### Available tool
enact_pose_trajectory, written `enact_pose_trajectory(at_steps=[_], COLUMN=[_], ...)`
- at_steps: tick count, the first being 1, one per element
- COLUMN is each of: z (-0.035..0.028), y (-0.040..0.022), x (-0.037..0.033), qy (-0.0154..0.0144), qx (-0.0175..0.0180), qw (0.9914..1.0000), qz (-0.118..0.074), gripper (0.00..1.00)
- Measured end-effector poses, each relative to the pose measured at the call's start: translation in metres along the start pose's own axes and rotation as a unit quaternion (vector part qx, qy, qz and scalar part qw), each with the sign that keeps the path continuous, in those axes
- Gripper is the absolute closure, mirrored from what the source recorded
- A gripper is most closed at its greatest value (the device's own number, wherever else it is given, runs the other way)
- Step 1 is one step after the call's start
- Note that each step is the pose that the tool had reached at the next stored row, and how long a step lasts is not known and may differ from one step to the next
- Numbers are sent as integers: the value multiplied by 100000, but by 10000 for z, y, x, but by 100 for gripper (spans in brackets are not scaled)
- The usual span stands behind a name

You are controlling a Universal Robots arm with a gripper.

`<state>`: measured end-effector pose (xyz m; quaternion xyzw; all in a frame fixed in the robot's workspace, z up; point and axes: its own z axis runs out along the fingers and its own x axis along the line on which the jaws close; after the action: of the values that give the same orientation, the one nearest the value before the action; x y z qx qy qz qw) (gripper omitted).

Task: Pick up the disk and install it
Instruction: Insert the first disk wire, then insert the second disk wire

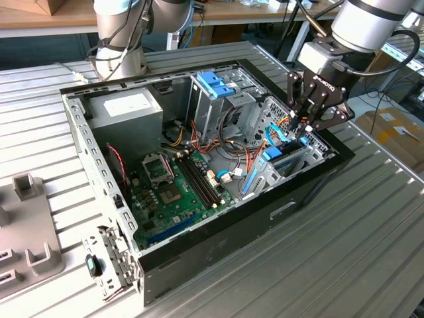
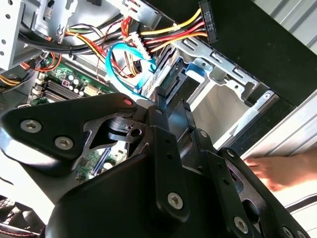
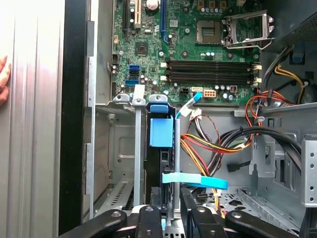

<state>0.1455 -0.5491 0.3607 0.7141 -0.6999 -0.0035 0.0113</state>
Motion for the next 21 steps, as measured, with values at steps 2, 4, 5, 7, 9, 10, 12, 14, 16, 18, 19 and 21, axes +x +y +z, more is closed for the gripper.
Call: enact_pose_trajectory(at_steps=[2, 4, 5, 7, 9, 10, 12, 14, 16, 18, 19, 21], z=[0, 0, 0, 0, 0, 0, 0, 0, -1, -7, -13, -38], y=[-3, -5, -6, -6, -11, -11, -11, -12, -12, -12, -12, -11], x=[0, 0, 0, 0, 0, 0, 0, 0, 0, 1, 1, 0], qy=[-2, -2, 0, 0, -1, 0, -2, 0, -2, 1, 4, 7], qx=[-1, 0, 0, -1, -2, 0, -1, 0, -1, -3, -1, -1], qw=[100000, 100000, 100000, 100000, 100000, 100000, 100000, 100000, 100000, 100000, 100000, 100000], qz=[-3, -4, -4, -4, -5, -3, -2, -3, -4, -4, -2, -2], gripper=[70, 70, 70, 70, 70, 70, 70, 70, 70, 70, 70, 70])
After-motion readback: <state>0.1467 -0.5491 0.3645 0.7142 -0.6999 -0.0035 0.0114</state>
